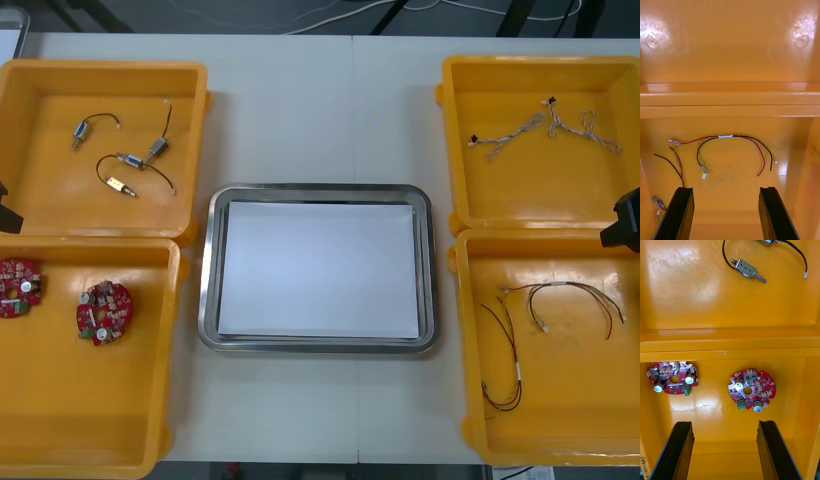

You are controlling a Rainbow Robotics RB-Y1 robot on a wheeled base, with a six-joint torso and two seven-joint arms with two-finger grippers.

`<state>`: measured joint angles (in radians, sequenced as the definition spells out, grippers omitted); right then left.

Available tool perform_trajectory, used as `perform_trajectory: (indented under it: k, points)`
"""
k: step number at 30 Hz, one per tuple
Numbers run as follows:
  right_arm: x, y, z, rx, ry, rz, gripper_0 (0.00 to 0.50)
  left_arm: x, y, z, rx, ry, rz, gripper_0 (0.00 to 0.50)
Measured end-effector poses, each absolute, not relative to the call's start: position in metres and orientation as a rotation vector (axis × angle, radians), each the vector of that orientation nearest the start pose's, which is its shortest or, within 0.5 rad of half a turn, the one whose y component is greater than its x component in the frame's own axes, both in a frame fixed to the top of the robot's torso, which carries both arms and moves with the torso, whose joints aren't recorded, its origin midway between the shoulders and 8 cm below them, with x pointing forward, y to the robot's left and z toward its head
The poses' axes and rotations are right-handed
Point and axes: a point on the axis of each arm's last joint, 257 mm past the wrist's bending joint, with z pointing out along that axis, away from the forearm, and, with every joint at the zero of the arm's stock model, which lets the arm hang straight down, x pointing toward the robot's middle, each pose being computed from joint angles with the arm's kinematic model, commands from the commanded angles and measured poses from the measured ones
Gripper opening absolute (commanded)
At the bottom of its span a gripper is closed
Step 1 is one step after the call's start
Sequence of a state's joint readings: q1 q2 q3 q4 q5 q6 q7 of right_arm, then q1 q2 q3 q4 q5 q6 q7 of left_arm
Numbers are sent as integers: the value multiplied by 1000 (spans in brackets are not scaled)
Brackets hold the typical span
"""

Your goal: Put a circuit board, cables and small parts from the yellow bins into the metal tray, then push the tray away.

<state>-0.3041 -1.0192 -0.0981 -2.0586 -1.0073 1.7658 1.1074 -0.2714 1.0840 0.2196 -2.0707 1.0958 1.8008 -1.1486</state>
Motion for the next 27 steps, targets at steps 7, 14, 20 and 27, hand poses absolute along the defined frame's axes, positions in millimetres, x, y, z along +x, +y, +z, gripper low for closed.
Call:
perform_trajectory:
  k: [7,14,20,27]
  points:
    - [407,-364,-144,9,2697,-15,500,394,386,-113,0,2680,25,500]
    - [407,-364,-144,9,2697,-15,500,394,386,-113,0,2680,25,500]
    - [407,-364,-144,9,2697,-15,500,394,386,-113,0,2680,25,500]
    - [407,-364,-144,9,2697,-15,500,394,386,-113,0,2680,25,500]
